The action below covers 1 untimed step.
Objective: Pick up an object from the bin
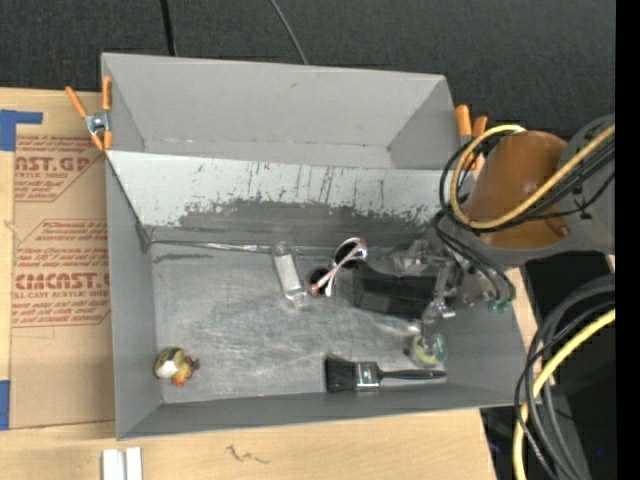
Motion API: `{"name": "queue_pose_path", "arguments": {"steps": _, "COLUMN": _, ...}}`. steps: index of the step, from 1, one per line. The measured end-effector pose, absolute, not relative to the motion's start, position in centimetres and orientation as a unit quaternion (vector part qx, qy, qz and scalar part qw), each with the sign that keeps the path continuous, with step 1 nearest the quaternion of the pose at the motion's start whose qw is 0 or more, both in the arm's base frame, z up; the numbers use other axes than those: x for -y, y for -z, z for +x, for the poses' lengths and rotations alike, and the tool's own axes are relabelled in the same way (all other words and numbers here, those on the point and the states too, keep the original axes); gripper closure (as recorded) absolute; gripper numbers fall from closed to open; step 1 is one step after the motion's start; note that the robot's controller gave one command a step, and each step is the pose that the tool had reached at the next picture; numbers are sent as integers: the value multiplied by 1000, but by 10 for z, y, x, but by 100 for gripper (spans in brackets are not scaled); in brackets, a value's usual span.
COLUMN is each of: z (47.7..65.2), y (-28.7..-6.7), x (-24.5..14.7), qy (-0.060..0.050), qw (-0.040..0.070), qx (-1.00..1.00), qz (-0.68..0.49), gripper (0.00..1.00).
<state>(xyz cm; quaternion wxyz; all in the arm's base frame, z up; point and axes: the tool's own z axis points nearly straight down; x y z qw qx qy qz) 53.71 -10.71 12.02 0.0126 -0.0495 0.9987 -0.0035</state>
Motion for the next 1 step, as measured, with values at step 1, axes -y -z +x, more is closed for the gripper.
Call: {"name": "queue_pose_path", "arguments": {"steps": 1, "z": 541, "y": -101, "x": 104, "qy": 7, "qw": 19, "qx": -980, "qz": -197, "gripper": 0}}
